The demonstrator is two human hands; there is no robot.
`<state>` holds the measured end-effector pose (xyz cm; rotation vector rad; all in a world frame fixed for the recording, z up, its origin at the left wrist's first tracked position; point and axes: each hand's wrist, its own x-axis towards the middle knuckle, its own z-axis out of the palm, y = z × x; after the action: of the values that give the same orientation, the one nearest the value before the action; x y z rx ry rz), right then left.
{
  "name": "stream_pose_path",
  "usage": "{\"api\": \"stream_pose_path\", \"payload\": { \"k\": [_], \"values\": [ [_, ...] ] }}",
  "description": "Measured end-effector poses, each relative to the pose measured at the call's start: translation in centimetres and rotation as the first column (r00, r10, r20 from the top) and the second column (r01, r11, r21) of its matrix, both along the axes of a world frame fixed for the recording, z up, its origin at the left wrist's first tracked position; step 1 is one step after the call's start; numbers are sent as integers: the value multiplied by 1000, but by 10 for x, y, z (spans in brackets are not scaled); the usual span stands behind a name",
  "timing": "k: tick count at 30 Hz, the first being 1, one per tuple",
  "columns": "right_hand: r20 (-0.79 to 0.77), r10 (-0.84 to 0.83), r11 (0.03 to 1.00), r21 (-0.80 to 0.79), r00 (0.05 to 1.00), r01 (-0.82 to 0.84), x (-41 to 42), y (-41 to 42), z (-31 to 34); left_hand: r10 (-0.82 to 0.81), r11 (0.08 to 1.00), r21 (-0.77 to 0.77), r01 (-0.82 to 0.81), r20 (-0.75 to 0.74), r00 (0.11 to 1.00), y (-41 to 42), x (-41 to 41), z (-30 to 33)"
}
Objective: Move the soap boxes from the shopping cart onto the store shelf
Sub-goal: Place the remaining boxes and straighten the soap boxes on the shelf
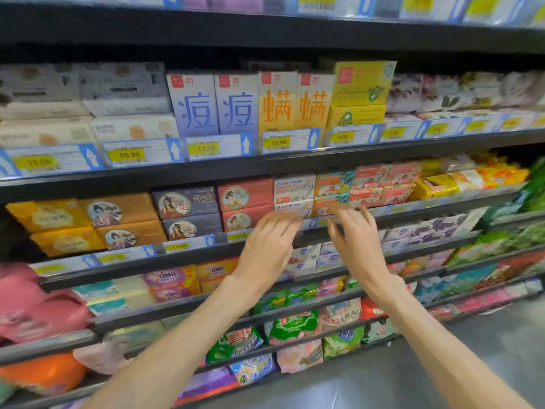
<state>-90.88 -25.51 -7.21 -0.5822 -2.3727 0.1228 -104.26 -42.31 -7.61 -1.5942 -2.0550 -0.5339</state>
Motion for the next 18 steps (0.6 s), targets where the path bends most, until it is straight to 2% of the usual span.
{"api": "stream_pose_path", "payload": {
  "k": [3,9,18],
  "values": [
    [60,-4,998,60,998,0,6,17,-1,34,999,-12,-34,1,999,17,11,-1],
    [107,85,983,153,991,-101,3,43,-5,205,978,-24,-205,14,979,40,24,-4],
    [120,201,966,143,972,-217,-3,62,-13,325,946,-20,-324,27,945,51,33,-1]
  ]
}}
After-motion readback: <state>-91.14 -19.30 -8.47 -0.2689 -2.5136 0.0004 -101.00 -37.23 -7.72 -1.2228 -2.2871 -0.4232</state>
